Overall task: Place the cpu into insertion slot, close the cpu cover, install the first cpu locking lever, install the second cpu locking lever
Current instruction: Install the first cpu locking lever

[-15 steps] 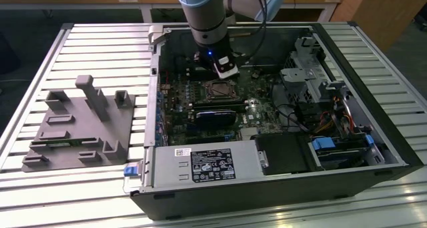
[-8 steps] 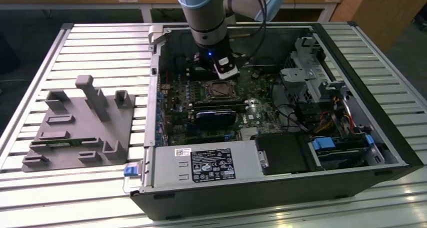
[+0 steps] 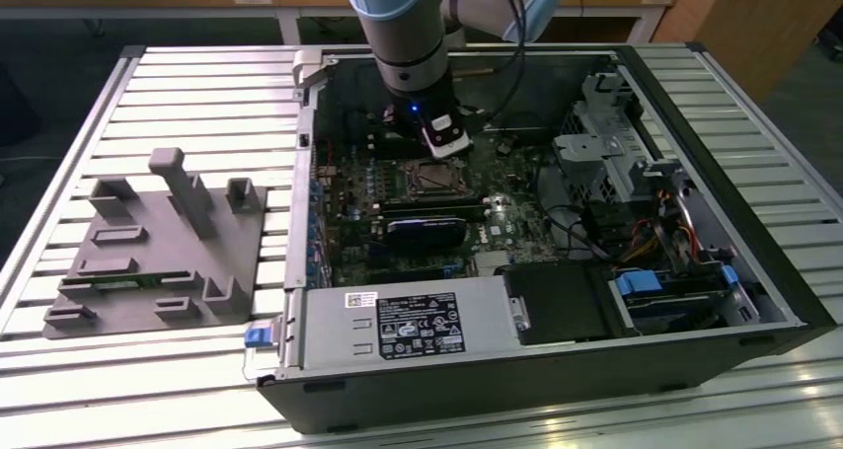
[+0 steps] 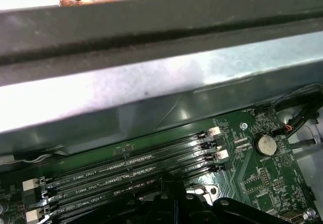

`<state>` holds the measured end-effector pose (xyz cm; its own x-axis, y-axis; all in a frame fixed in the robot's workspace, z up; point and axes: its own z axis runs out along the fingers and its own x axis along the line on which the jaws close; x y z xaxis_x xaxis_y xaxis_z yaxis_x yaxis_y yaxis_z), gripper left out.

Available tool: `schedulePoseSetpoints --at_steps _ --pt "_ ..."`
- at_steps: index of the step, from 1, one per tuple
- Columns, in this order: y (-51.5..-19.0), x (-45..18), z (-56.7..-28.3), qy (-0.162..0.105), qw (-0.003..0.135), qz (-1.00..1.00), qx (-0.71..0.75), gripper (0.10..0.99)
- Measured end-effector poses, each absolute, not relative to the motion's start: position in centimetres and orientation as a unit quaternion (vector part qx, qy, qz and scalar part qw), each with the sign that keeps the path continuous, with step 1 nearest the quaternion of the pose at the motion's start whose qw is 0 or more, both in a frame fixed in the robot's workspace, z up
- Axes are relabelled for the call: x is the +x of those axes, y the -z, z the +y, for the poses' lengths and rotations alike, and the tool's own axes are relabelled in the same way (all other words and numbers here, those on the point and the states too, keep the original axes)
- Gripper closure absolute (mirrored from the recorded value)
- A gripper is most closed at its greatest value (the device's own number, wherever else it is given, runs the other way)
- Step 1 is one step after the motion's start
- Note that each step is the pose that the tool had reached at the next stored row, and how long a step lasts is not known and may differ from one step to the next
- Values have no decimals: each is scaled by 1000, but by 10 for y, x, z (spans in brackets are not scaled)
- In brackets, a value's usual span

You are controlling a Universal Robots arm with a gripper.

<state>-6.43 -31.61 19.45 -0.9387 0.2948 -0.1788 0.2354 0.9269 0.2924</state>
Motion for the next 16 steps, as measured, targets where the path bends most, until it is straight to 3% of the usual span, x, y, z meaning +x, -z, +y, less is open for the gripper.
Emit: schedulePoseSetpoints --at_steps 16 --pt "-187 -64 -317 -133 113 975 135 980"
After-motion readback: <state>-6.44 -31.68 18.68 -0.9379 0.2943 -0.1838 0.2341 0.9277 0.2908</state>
